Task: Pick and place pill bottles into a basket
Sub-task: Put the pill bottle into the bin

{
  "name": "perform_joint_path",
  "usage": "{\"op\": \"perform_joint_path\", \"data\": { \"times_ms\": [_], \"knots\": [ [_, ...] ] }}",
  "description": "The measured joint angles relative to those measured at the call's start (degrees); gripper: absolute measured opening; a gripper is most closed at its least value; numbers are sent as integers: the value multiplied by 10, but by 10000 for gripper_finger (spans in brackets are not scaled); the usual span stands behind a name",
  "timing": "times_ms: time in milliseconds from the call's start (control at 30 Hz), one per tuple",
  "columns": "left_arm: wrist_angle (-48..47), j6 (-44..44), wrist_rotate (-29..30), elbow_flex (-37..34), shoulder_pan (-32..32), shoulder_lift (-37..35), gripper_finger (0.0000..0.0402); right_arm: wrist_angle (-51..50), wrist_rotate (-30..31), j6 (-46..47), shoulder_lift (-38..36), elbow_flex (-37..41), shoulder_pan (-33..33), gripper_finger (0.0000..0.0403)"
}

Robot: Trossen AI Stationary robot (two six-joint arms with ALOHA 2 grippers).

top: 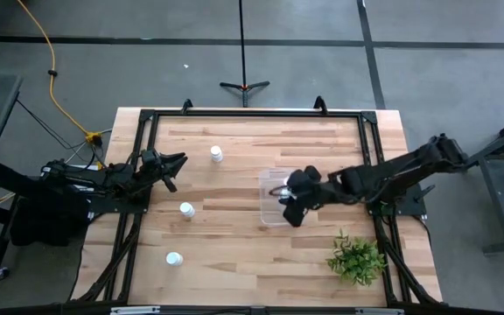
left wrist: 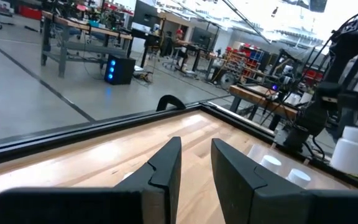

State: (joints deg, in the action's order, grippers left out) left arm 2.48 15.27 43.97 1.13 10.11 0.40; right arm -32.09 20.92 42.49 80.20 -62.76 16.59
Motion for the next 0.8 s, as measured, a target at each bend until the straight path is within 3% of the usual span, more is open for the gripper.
{"op": "perform_joint_path", "data": {
  "times_ms": [667,800],
  "knots": [
    [0,0,0,0,0,0,124,-48,129,104,99,0,76,148],
    [0,2,0,0,0,0,124,-80,121,147,99,0,79,148]
  ]
}}
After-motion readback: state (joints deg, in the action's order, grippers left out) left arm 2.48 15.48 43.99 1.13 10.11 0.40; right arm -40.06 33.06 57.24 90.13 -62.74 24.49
